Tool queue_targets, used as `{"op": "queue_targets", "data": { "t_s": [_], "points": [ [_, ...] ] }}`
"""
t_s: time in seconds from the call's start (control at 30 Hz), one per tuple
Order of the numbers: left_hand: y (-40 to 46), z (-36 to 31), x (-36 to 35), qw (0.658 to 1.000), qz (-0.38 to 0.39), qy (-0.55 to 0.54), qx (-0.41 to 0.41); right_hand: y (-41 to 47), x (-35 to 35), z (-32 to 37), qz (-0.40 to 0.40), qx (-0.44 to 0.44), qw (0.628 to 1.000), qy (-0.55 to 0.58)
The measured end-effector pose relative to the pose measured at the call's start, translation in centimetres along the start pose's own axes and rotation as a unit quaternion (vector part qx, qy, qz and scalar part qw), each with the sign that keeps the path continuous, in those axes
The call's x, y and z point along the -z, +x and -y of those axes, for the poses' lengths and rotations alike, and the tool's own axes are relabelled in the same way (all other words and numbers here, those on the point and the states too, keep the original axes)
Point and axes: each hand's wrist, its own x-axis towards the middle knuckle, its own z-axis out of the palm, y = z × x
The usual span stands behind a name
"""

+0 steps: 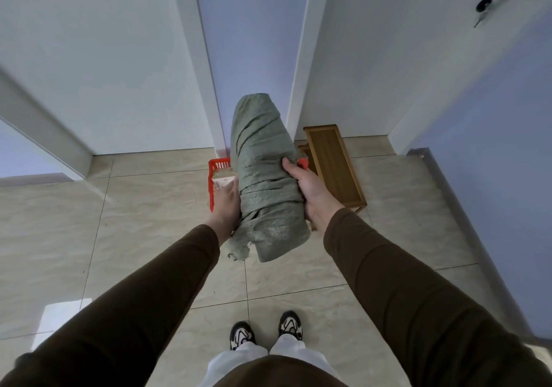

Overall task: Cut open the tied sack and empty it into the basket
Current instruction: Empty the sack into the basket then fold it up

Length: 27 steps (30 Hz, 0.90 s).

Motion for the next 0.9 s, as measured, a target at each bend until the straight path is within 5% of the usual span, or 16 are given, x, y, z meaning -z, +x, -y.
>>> {"op": "queue_targets", "data": {
  "t_s": [0.1, 0.27, 0.43, 0.53, 0.6, 0.63, 0.7, 0.9],
  "points": [
    [0.5, 0.1, 0.2, 0.924, -0.025, 0.369, -0.093, -0.1, -0.1, -0.1, -0.014, 0.014, 0.999, -0.028],
    [-0.2, -0.6, 0.2, 0.935, -0.098, 0.314, -0.129, 0.0, -1.2, -0.7, -0.05, 0.119, 0.984, -0.126],
    [1.0, -0.7, 1.3, 0.82, -0.075, 0.551, -0.139, -0.2, -0.9, -0.1, -0.036, 0.128, 0.981, -0.143],
    [1.7, 0.0, 1.2, 0.902, 0.009, 0.43, -0.038, -0.4, -0.4, 0.3, -0.026, 0.08, 0.995, -0.051],
    [1.4, 0.3, 0.7, 0.981, 0.079, 0.177, 0.009, -0.5, -0.1, 0.3, -0.015, 0.056, 0.998, -0.009],
    [1.0, 0.4, 0.4, 0.993, 0.108, 0.007, 0.048, -0.6, 0.0, 0.2, -0.013, 0.037, 0.999, 0.005],
    [-0.1, -0.3, 0.2, 0.96, 0.135, -0.212, 0.122, -0.7, 0.0, -0.3, -0.015, -0.014, 0.999, 0.026],
    [-1.0, -1.0, -0.4, 0.935, 0.13, -0.317, 0.095, 0.3, 0.0, -1.1, -0.031, 0.006, 0.994, -0.103]
  ]
}}
